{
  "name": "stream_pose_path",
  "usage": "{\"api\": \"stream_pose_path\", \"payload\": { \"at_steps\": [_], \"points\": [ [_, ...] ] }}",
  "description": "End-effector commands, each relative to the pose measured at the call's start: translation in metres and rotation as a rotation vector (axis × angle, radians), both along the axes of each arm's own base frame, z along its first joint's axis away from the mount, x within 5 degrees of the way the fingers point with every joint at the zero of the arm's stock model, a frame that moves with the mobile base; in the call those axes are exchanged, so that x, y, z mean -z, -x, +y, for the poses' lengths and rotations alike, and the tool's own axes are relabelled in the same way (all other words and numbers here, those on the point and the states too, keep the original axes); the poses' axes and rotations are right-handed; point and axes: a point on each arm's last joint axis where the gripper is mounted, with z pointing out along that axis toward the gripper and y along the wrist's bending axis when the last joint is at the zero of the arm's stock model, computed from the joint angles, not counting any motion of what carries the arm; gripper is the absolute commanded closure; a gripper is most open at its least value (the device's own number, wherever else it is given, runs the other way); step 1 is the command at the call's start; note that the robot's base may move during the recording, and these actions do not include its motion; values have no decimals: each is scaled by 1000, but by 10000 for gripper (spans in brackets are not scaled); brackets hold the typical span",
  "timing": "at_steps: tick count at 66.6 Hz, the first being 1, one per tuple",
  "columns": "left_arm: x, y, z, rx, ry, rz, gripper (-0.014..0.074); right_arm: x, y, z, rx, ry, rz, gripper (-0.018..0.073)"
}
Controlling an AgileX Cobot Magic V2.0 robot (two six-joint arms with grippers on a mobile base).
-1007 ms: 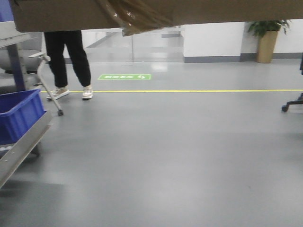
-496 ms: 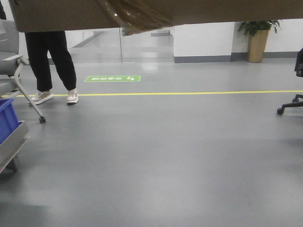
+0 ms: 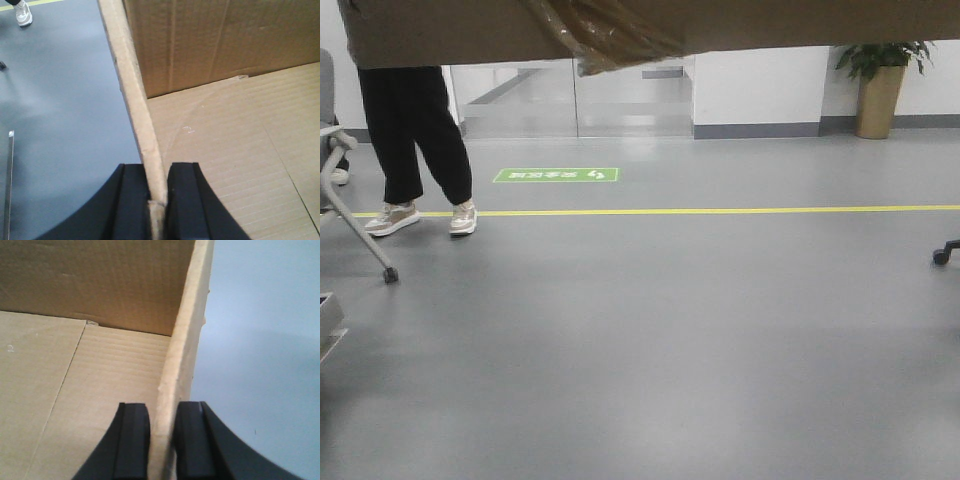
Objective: Grab carton from right shelf to conveyor
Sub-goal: 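Hold the carton with both grippers while driving to the conveyor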
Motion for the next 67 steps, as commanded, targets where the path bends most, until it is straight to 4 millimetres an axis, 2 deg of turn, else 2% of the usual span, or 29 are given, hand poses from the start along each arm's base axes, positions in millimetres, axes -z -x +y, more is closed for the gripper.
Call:
{"api": "stream_pose_path", "payload": {
  "at_steps": [1,67],
  "points": [
    [-4,6,-10,65,52,-15,613,-8,0,4,-6,-64,-64,628],
    [-4,6,-9,62,52,-15,613,-7,-1,4,-6,-64,-62,628]
  ]
}}
